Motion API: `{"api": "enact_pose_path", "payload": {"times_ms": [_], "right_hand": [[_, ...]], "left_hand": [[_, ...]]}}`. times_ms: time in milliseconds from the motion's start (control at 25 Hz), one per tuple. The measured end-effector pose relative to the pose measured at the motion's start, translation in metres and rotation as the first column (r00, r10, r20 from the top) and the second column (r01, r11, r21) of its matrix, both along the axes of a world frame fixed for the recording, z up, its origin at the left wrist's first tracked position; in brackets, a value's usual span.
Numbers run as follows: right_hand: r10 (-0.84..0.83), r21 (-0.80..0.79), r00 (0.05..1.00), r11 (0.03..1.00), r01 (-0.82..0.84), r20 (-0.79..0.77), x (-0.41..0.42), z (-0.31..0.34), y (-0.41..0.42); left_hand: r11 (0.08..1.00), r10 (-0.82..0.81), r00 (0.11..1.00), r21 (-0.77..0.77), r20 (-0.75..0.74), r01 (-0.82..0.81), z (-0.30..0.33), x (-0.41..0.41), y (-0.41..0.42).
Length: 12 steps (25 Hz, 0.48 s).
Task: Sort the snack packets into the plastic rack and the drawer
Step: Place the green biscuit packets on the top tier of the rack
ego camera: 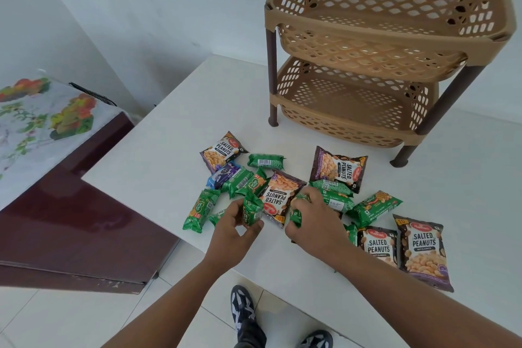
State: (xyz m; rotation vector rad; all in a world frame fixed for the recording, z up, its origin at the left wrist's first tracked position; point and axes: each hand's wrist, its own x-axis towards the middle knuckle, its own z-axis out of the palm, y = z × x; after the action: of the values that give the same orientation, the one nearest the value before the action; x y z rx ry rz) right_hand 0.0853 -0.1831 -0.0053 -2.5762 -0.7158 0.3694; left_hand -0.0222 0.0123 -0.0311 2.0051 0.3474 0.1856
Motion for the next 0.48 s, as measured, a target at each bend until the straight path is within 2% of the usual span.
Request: {"api": "enact_pose_path", "payload": {"times_ms": [80, 160, 240, 360, 480], "right_hand": [[-0.091, 0.095, 0.994, 0.991, 0.097, -0.063, 0.0, 0.002, -0.003], [-0.163, 0.176, 0.979, 0.967, 0.183, -0.123, 0.0, 0.005, -0.005], [-0.204, 0.235, 0.961, 0.94, 0.246, -0.188, 0.0, 0.006, -0.007], [-0.199, 0.266, 0.943, 0.925, 0.27, -0.266, -0.001, 0.006, -0.011], [-0.206, 0.272, 0.942, 0.921, 0.278, -0.265, -0.007, 0.005, -0.015]], "left_hand": [[0.991, 0.004, 0.999, -0.131, -0.04, -0.009, 0.0, 0.003, 0.0], [0.951, 0.018, 0.996, -0.305, -0.084, -0.043, 0.0, 0.007, -0.001], [0.906, 0.028, 0.994, -0.417, -0.108, -0.071, -0.002, 0.012, -0.003], [0.882, 0.022, 0.986, -0.461, -0.164, -0.096, -0.007, 0.017, -0.005], [0.883, 0.025, 0.979, -0.454, -0.203, -0.117, -0.01, 0.018, -0.008]]}}
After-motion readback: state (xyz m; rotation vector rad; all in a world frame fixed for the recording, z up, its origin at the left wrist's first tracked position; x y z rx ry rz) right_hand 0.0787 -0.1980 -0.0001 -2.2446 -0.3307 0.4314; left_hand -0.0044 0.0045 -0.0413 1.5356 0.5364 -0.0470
